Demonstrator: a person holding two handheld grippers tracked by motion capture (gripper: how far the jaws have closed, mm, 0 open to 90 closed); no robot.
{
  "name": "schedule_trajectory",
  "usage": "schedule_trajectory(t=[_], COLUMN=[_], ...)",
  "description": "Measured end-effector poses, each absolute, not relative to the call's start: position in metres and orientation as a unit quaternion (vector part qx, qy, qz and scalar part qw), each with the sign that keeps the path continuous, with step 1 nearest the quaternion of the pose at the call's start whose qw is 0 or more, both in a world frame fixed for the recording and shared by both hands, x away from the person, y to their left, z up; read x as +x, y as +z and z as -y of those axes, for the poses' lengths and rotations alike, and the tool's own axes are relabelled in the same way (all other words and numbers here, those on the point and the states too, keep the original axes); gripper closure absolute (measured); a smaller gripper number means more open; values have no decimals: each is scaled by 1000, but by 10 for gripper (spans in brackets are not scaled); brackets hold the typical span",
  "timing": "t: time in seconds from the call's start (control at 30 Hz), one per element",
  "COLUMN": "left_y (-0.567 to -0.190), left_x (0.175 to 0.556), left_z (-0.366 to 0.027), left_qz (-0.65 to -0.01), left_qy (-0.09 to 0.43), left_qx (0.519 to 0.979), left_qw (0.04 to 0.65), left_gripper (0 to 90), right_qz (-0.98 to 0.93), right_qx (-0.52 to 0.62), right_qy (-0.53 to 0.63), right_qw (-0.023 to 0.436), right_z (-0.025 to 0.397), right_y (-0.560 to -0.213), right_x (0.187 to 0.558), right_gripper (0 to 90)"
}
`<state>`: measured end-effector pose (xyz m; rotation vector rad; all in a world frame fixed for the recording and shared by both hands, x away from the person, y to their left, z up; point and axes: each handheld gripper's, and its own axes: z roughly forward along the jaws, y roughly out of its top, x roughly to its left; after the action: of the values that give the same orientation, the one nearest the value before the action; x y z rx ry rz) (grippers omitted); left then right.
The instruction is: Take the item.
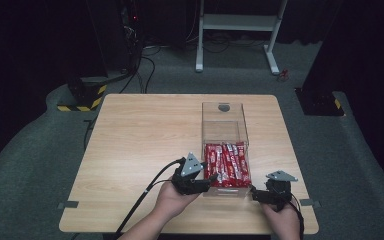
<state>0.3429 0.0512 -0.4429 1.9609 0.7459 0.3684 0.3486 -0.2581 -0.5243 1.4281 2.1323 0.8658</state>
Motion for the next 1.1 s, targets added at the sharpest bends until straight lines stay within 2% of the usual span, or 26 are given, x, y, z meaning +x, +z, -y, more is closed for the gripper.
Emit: schedule_trajectory(t=[0.77,1.1], left_y=[-454,-453], left_x=[339,338], left_z=[-49,-52], left_qz=[-309,-311], left_qy=[139,124], left_qx=[804,798], left_qw=[488,501], left_gripper=[813,882], right_qz=[-770,-770], right_qx=[513,513], right_qy=[313,313], right_qw=[215,215], right_z=[258,258], right_y=[-524,-524], right_x=[349,349], right_gripper=[108,110])
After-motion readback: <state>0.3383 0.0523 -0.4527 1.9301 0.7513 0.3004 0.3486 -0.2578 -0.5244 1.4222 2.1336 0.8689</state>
